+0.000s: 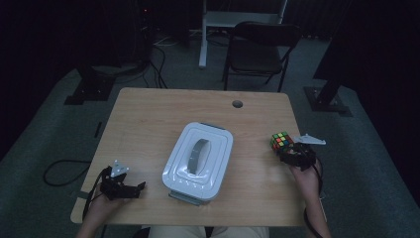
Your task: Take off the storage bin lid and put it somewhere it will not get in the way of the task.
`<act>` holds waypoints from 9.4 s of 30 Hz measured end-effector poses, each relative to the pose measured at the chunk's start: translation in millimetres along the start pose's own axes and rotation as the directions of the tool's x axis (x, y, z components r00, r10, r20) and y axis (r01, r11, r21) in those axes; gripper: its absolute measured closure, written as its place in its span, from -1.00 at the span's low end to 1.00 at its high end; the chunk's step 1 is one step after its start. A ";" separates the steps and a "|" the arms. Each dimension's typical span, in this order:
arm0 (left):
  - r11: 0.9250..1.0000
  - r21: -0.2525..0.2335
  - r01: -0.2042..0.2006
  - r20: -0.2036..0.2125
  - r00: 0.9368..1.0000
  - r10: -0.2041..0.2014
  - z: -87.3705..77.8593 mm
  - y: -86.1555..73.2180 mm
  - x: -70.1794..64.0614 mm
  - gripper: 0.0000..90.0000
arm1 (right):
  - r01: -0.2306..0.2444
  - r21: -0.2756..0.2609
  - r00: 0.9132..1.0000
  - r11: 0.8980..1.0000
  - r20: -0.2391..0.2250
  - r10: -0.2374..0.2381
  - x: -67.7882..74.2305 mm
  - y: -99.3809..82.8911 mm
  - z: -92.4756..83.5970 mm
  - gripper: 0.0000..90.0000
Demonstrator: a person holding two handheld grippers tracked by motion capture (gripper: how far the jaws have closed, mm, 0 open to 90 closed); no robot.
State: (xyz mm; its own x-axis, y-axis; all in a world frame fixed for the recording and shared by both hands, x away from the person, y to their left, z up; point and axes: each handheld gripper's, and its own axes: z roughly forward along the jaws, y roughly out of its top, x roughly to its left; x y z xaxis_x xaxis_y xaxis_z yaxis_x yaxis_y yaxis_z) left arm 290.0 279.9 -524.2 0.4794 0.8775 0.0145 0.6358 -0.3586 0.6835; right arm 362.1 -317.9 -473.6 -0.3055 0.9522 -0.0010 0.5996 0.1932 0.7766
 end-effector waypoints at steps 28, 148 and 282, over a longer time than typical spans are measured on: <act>1.000 0.001 -0.001 0.000 1.000 0.001 0.0 0.0 0.1 -0.99 | 0.060 0.003 0.996 0.998 -0.073 -0.060 35.7 -64.3 -51.3 -0.24; 0.986 -0.152 -0.068 0.150 0.984 0.091 -79.4 82.4 -46.2 -0.96 | 0.303 0.028 0.898 0.953 -0.344 -0.275 122.5 -49.9 23.2 -0.74; 0.876 -0.386 0.288 0.141 0.957 -0.253 -76.6 136.7 -0.3 0.52 | 0.293 0.028 0.904 0.956 -0.334 -0.267 123.5 -50.8 22.3 -0.73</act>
State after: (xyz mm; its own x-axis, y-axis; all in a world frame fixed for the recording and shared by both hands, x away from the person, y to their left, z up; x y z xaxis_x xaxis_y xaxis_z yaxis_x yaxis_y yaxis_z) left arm 330.4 255.0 -374.9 0.3836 0.8855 -0.2621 0.4616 0.0620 0.8849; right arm 310.5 -204.8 -527.2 -0.6835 0.7300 0.0020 0.5044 0.4703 0.7241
